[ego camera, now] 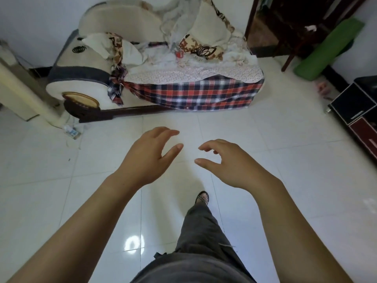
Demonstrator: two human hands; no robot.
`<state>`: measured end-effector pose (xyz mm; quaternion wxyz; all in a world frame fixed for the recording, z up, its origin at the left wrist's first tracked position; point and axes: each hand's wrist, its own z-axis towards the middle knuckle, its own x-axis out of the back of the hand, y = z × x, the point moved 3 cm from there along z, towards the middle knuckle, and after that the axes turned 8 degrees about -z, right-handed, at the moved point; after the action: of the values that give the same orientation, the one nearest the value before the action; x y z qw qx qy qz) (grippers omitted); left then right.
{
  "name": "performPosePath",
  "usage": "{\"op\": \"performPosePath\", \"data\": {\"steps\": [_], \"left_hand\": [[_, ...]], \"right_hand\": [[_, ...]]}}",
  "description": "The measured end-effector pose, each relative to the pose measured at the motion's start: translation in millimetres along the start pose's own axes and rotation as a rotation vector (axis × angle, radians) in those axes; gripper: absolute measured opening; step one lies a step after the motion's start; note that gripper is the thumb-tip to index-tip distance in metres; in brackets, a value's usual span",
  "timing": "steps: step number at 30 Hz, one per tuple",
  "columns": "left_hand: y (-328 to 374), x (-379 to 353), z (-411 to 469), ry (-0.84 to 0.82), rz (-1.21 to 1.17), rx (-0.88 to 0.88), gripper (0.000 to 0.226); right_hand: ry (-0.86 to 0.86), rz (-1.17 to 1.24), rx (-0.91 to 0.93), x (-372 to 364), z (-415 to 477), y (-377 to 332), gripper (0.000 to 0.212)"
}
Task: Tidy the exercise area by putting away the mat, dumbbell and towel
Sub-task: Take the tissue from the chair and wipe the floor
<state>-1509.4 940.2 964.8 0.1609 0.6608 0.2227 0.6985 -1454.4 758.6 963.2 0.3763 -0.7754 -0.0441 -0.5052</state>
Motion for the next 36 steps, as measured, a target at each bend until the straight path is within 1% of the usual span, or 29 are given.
{"op": "performPosePath", "data": {"steps": [3, 6, 9, 12, 15, 18, 23, 26, 28, 30, 33, 36], "left_hand": [[-6.9, -5.1, 80.9, -0.045, -0.007, -0.053, 0.050], [-8.5, -3.4, 174.1, -0.062, -0.027, -0.108, 0.050], [-4.2, -0.2, 263.7, -0.085, -0.054, -0.174, 0.058], [-1.6, 1.8, 339.3, -0.077, -0.074, -0.229, 0.063], [-9.6, 0.8, 401.6, -0.092, -0.087, -0.242, 0.060], [-23.2, -3.6, 465.1, -0.120, -0.109, -0.263, 0.062], [-42.6, -8.7, 594.5, -0.179, -0.113, -0.305, 0.059], [-47.4, 0.8, 674.9, -0.205, -0.112, -0.376, 0.068], [-44.3, 8.5, 723.7, -0.227, -0.114, -0.425, 0.068], [-36.5, 10.8, 770.3, -0.260, -0.102, -0.492, 0.066], [-19.1, 1.7, 826.1, -0.325, -0.108, -0.561, 0.065], [-2.5, -19.2, 865.0, -0.407, -0.130, -0.628, 0.062]], "right_hand": [[0.016, 0.016, -0.042, 24.6, 60.6, 27.7, 0.043], [0.047, 0.018, -0.116, 67.7, 118.8, 61.8, 0.043], [0.103, -0.022, -0.182, 119.0, 170.0, 95.7, 0.043], [0.165, -0.057, -0.199, 160.7, 224.1, 120.3, 0.042], [0.185, -0.041, -0.207, 188.6, 280.7, 134.7, 0.040], [0.194, -0.019, -0.203, 208.9, 340.1, 150.0, 0.039], [0.230, 0.008, -0.242, 244.9, 444.4, 185.3, 0.039], [0.261, 0.030, -0.310, 272.7, 500.7, 204.1, 0.037], [0.280, 0.050, -0.359, 293.5, 532.5, 214.7, 0.035], [0.312, 0.055, -0.419, 313.4, 558.7, 226.0, 0.038], [0.334, 0.041, -0.517, 331.3, 582.5, 246.2, 0.047], [0.322, 0.094, -0.620, 339.9, 591.9, 273.5, 0.044]]}}
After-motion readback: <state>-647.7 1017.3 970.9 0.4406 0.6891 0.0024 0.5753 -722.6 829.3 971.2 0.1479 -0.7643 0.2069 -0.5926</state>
